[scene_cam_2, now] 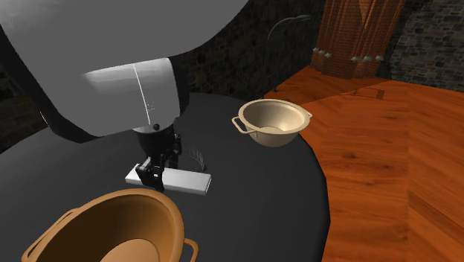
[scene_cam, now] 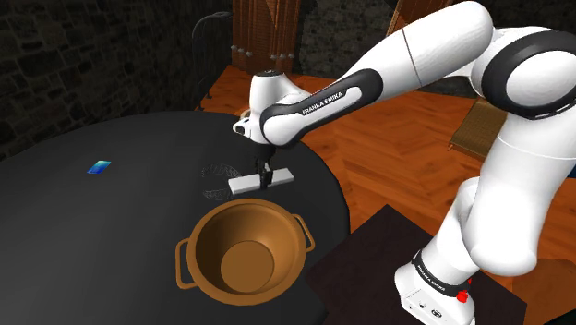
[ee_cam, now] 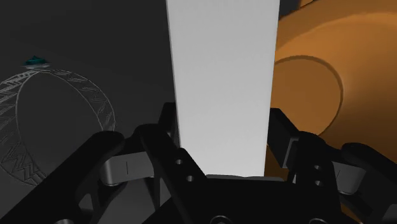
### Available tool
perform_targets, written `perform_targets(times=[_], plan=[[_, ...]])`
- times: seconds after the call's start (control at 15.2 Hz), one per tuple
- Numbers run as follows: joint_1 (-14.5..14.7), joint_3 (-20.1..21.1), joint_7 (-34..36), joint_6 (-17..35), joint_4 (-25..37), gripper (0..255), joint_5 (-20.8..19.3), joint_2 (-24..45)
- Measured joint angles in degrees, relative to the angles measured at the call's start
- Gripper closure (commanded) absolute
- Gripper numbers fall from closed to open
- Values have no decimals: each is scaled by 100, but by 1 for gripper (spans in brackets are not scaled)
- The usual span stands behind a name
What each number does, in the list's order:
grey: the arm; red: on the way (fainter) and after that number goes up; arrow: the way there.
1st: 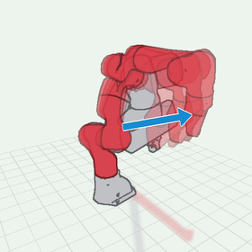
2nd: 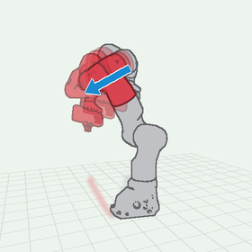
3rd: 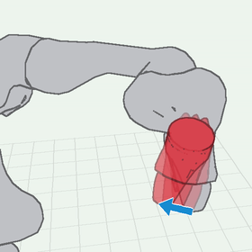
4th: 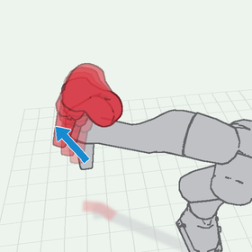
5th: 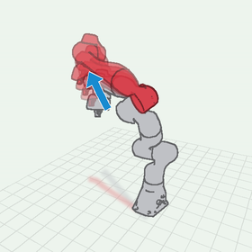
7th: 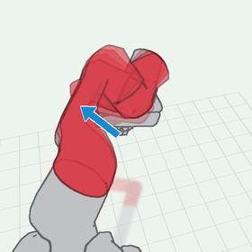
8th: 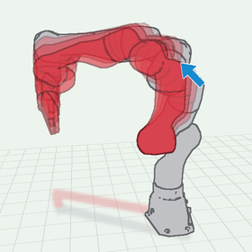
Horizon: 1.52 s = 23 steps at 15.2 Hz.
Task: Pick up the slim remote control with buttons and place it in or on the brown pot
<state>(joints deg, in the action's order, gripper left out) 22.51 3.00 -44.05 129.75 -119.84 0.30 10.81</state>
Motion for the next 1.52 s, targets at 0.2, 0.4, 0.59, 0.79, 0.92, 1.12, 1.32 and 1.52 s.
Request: perform_targets(times=[0.2, 0.4, 0.59, 0.79, 0.92, 1.12, 1.32, 1.52], plan=[[235, 158, 403, 151, -276, 255, -19, -129], [455, 318, 789, 172, -425, 255, -27, -264], [681, 492, 1190, 230, -632, 255, -26, -418], [938, 690, 1655, 269, -683, 255, -46, -433], [1008, 740, 1791, 357, -713, 255, -67, -374], [1034, 747, 1858, 553, -760, 255, -108, -222], [1036, 733, 1874, 750, -815, 255, -148, -77], [1052, 722, 1913, 955, -841, 255, -197, 105]])
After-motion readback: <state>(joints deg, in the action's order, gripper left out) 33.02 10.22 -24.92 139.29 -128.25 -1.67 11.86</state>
